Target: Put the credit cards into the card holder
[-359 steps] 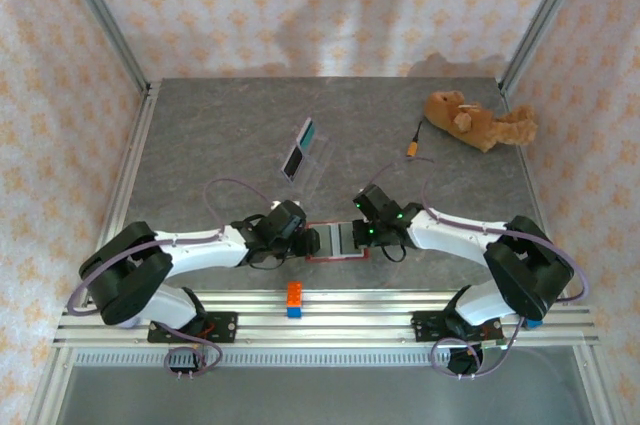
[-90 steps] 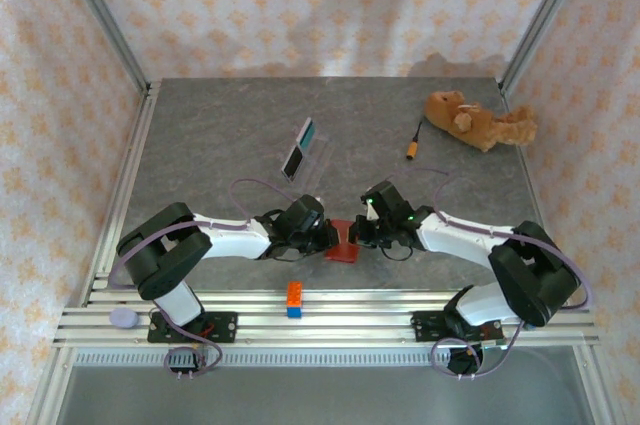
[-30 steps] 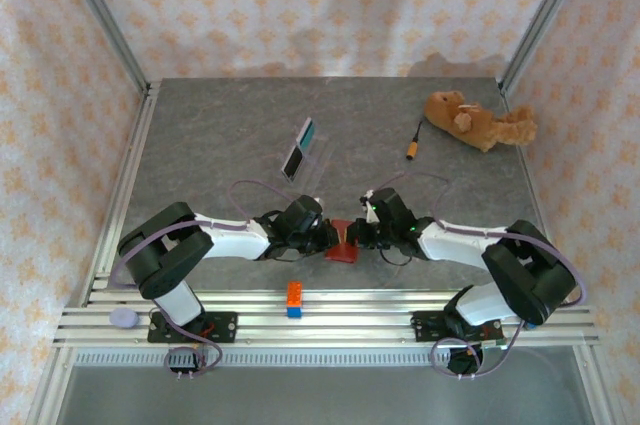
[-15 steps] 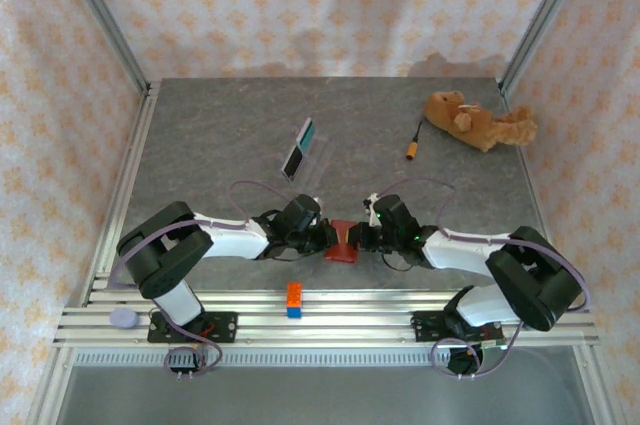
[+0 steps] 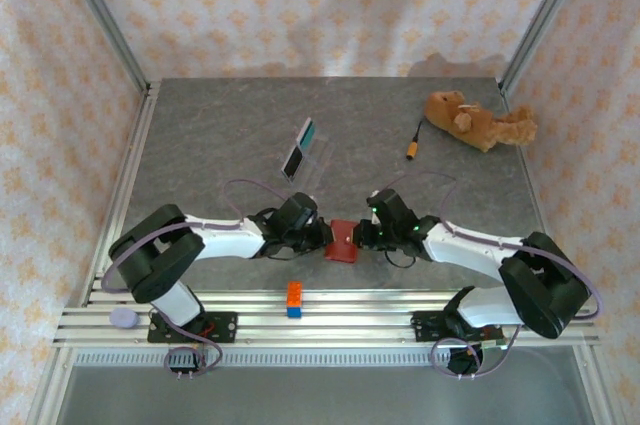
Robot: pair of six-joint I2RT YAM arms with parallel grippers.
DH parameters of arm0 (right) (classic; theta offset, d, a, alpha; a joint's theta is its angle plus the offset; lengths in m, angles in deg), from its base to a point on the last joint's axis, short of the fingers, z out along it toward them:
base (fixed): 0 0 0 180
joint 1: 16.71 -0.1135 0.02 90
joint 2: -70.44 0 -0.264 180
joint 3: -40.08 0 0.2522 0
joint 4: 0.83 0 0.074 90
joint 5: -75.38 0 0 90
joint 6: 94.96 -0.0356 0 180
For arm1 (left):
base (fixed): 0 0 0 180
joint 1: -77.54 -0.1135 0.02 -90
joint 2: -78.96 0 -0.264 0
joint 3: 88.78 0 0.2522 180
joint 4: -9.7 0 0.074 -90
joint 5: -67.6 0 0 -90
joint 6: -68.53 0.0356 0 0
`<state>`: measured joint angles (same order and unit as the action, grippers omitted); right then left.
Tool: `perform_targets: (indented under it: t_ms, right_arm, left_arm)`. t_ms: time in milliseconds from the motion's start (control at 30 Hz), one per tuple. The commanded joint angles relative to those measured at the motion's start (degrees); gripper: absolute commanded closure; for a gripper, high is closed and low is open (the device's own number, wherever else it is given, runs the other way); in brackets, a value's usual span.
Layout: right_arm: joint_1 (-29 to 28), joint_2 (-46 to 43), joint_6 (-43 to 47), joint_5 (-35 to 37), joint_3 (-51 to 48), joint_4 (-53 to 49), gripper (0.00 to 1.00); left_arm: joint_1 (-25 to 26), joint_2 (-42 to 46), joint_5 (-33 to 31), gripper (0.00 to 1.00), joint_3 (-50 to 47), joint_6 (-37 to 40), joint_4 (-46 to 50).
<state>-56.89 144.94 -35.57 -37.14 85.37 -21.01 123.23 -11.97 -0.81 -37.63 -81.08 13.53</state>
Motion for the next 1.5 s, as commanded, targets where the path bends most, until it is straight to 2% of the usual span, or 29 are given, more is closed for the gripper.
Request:
perform_targets:
  t_ms: [0,67,133,200,267,333,467,500,533,567,633,800,867,967,1033,1167,1233,1333,1367,1467]
  right_arm:
    - [0.4,-3.1,2.2,2.7,5.4,-8.3,0.81]
    - [0.5,-4.6,3.2,4.8,8.3,-11.0,0.73]
    - [0.6,-6.2,4.8,9.3,11.7,-14.3,0.57]
    - [0.6,-8.3,6.6,14.9,14.9,-17.4,0.33]
    - [0.6,-10.3,8.3,20.3,17.1,-19.2,0.22]
    - [0.6,-12.6,10.5,24.7,18.4,-19.9,0.14]
    - [0.6,-17.7,16.0,33.3,19.6,-20.3,0.05]
    - [0.7,-19.1,17.0,35.7,19.4,-20.0,0.03]
    - [0.6,-20.9,18.2,38.9,18.6,-19.2,0.02]
    - [0.6,-22.9,19.4,41.8,17.4,-18.0,0.01]
    - [0.7,-26.7,21.7,47.2,14.5,-15.4,0.00]
    - [0.7,-35.6,30.7,54.6,2.8,-4.3,0.01]
    - [1.0,-39.7,32.4,58.9,-4.1,2.7,0.01]
    - [1.7,-43.5,37.7,61.3,-13.0,13.4,0.01]
    - [2.9,-44.3,38.2,62.8,-16.9,17.6,0.01]
    - [8.3,-42.9,40.3,58.1,-20.3,21.3,0.01]
    - [12.1,-39.5,43.1,55.3,-22.1,26.2,0.01]
    - [18.3,-32.1,43.8,53.9,-23.8,34.6,0.01]
    - [20.6,-29.7,43.0,51.0,-24.0,36.9,0.01]
    - [28.7,-20.6,38.5,40.8,-23.8,44.1,0.01]
  left_arm:
    - [-0.6,6.5,-5.1,0.81,0.2,2.7,8.3]
    - [-0.6,10.4,-7.7,0.78,1.2,4.5,12.7]
    - [-0.6,14.6,-11.2,0.74,2.9,7.1,18.0]
    - [-0.7,18.6,-15.6,0.60,5.1,10.6,23.6]
    - [-1.1,21.5,-20.5,0.45,7.6,14.2,29.2]
    - [-1.6,23.7,-25.2,0.37,10.5,17.6,34.8]
    - [-1.8,29.7,-33.4,0.20,14.4,27.4,40.5]
    - [-1.8,31.7,-35.9,0.13,14.4,30.2,41.0]
    - [-1.9,34.3,-40.2,0.04,13.9,32.0,41.1]
    - [-1.8,37.2,-44.7,0.01,13.0,33.1,41.1]
    - [-2.1,42.7,-51.4,0.00,10.4,34.9,40.4]
    - [-3.5,52.4,-61.6,0.00,3.9,42.0,36.6]
    - [-3.8,54.6,-68.3,0.01,-1.1,46.0,31.4]
    - [-5.1,57.0,-73.7,0.01,-9.2,51.7,21.1]
    - [-7.3,57.4,-73.4,0.01,-15.0,55.9,11.0]
    - [-17.5,55.4,-63.8,0.01,-22.1,56.4,-1.0]
    - [-23.6,54.0,-58.2,0.01,-21.2,55.1,0.4]
    - [-30.0,50.0,-54.5,0.01,-24.1,57.2,-8.1]
    - [-31.6,48.4,-52.7,0.01,-25.6,58.3,-11.4]
    - [-36.7,41.7,-40.8,0.01,-30.8,62.5,-25.9]
